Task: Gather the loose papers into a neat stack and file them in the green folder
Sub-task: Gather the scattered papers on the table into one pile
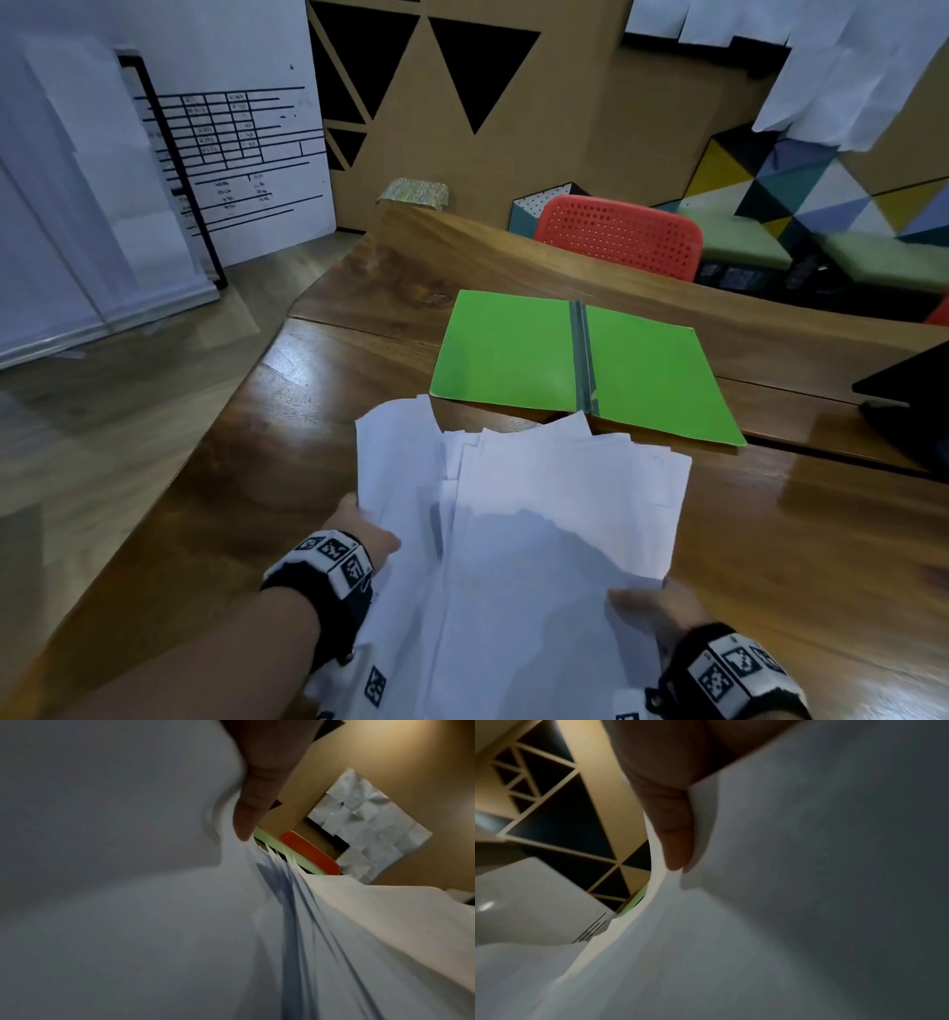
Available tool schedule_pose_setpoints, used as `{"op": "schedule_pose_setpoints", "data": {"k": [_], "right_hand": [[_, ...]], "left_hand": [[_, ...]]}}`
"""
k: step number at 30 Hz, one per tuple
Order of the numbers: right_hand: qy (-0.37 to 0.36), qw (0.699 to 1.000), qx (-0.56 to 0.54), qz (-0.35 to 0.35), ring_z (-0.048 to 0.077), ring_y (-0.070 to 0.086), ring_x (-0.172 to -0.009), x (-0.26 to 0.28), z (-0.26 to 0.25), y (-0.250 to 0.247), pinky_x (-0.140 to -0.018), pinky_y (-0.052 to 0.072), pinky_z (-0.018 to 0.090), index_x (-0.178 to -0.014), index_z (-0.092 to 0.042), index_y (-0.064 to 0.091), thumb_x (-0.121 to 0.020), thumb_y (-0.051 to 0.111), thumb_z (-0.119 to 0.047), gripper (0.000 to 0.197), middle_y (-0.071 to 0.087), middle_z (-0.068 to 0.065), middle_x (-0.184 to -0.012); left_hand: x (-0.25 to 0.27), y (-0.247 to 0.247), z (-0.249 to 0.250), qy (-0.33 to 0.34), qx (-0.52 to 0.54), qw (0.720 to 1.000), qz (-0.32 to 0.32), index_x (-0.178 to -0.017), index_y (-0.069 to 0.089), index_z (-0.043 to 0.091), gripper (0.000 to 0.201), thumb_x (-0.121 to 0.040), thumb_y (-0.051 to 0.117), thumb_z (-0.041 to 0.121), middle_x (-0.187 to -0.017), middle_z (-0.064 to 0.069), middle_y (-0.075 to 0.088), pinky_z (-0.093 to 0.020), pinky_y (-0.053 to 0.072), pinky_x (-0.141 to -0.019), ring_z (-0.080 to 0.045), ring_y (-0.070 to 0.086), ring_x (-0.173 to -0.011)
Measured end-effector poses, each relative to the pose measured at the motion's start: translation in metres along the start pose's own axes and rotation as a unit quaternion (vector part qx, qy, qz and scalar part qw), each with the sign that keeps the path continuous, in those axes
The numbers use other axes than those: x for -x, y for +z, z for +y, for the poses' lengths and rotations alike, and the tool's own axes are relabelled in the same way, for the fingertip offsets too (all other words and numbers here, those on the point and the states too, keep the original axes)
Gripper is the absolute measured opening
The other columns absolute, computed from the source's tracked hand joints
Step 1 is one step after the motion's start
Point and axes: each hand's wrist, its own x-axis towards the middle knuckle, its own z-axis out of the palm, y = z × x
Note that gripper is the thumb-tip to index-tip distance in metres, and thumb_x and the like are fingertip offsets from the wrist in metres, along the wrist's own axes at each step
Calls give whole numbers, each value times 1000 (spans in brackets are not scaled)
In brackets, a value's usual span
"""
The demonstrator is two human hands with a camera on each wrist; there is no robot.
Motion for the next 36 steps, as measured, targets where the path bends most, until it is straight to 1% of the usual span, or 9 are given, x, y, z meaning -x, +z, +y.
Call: {"op": "schedule_pose_setpoints", "data": {"k": [5,9,14,20,23,25,27,31,36], "right_hand": [[-64,990,83,98,32,63,-75,6,-16,-12,-64,47,34,-88,19,63,-71,70,-1,28,68,30,-87],[-111,979,48,162,39,64,-69,21,-30,-46,-61,50,46,-75,12,63,-58,71,-14,33,66,26,-67],[-172,955,-29,240,29,59,-73,74,-79,-68,-63,40,25,-84,-2,62,-76,64,-10,12,63,13,-73],[-226,948,-181,132,28,52,-56,85,-105,-83,-63,43,45,-74,-8,58,-76,69,-16,14,53,13,-52],[-234,955,-142,111,31,56,-74,72,-104,-58,-76,45,48,-78,-8,60,-78,67,-6,8,62,18,-81],[-220,964,-114,92,32,58,-83,55,-94,-37,-84,48,44,-77,-7,60,-78,64,5,13,63,22,-96],[-178,980,-58,67,27,58,-72,42,-73,-11,-68,52,31,-76,-1,61,-78,62,11,12,67,22,-84],[-126,990,52,47,25,66,-71,17,-31,38,-68,55,33,-93,3,67,-60,66,-8,35,73,4,-69],[-87,975,187,81,27,61,-84,25,-27,64,-68,48,27,-97,-11,58,-69,59,-14,29,64,8,-90]], "left_hand": [[-7,-7,-7,-40,-114,992,-23,-126,50,8,47,-81,60,16,-131,-10,56,-28,45,-93,-29,55,-117],[-10,-8,-11,-37,-99,994,-27,-127,50,9,53,-76,65,17,-128,-10,58,-28,46,-90,-30,56,-114],[-7,-5,-6,-20,-126,991,-46,-122,55,11,46,-78,64,19,-124,-8,61,-25,46,-86,-27,59,-112],[-13,-10,-11,-16,-91,994,-65,-112,54,16,62,-53,67,31,-105,-5,64,-35,52,-89,-27,62,-96],[-13,-19,-13,-21,-74,994,-81,-105,43,18,63,-50,71,31,-93,-3,60,-38,53,-88,-28,61,-91],[-11,-22,-15,-17,-58,994,-89,-100,44,20,56,-53,73,29,-85,1,58,-35,52,-86,-26,60,-89],[-9,-20,-17,-4,-42,995,-91,-100,55,17,41,-66,72,30,-92,-4,63,-33,51,-85,-23,59,-85],[-4,-2,-14,20,36,993,-109,-113,61,4,46,-85,59,40,-117,-13,65,-28,45,-83,-23,57,-91],[2,12,-14,41,27,988,-146,-113,59,9,59,-62,78,32,-115,-8,66,-35,50,-91,-24,62,-99]]}}
